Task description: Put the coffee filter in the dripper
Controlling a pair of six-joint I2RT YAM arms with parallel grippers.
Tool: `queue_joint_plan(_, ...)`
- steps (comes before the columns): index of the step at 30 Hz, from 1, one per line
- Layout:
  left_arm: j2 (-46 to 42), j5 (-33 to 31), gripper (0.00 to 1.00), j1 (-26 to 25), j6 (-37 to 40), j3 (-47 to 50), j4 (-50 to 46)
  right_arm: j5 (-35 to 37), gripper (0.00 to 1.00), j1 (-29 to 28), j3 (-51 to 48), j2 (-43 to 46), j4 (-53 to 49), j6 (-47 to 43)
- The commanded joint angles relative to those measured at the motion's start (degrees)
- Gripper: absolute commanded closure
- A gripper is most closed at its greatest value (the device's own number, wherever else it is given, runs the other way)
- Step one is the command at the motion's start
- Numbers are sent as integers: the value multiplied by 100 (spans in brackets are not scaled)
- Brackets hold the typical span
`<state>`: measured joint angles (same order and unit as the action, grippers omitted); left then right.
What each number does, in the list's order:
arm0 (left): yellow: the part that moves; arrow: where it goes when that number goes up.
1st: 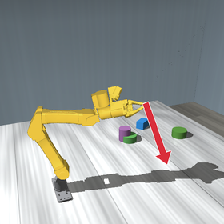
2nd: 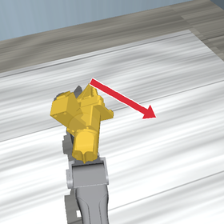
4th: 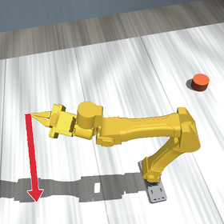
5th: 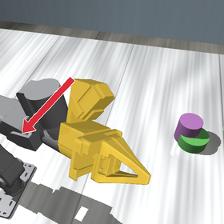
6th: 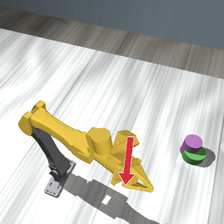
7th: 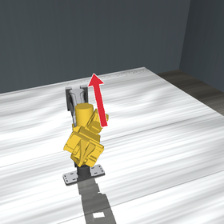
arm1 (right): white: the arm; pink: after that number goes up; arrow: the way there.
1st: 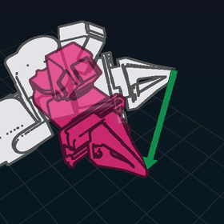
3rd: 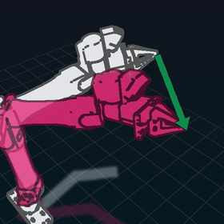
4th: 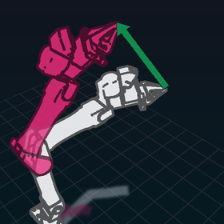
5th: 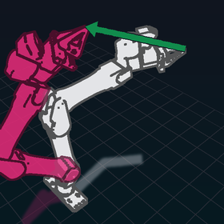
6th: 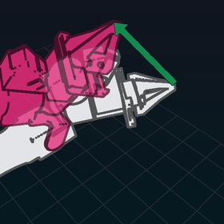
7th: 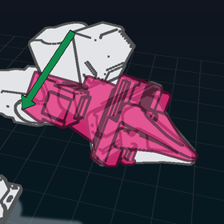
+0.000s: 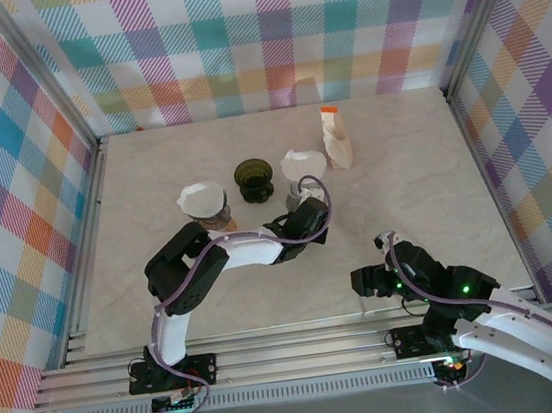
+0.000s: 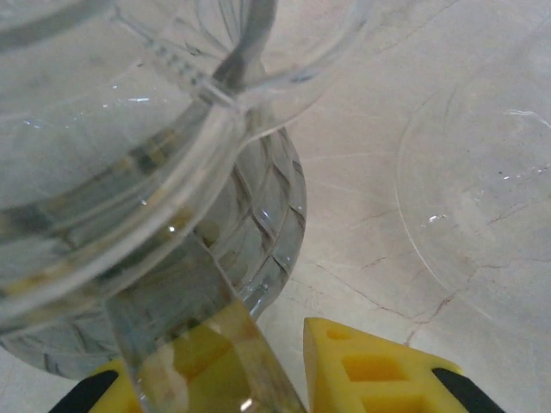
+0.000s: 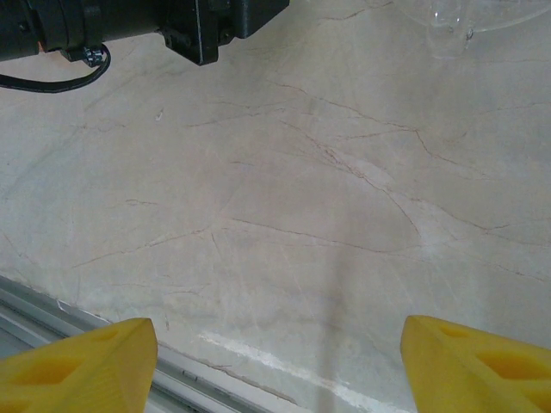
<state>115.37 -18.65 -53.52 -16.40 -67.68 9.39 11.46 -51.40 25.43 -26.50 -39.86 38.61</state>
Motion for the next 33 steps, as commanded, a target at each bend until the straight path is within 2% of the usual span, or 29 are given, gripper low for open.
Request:
queue_joint_plan(1, 24, 193, 73, 50, -62, 56, -286, 49, 25, -28, -12, 48, -41, 94)
queue_joint_plan(7, -258, 320, 57, -23, -300, 510, -117, 84, 25, -28, 32, 31, -2, 95)
queue_joint_plan(21, -1034, 346, 36, -379, -473, 1009, 15, 267, 24, -29, 159, -13, -84, 212)
queue_joint_plan(25, -961, 323, 38, -380, -443, 1003, 63, 330, 24, -28, 179, -13, -36, 261)
queue_joint_plan(27, -832, 277, 45, -379, -397, 935, 78, 325, 24, -31, 197, -23, -30, 270)
queue_joint_plan(33, -520, 205, 56, -341, -295, 759, 230, 330, 24, -28, 208, -6, -51, 261)
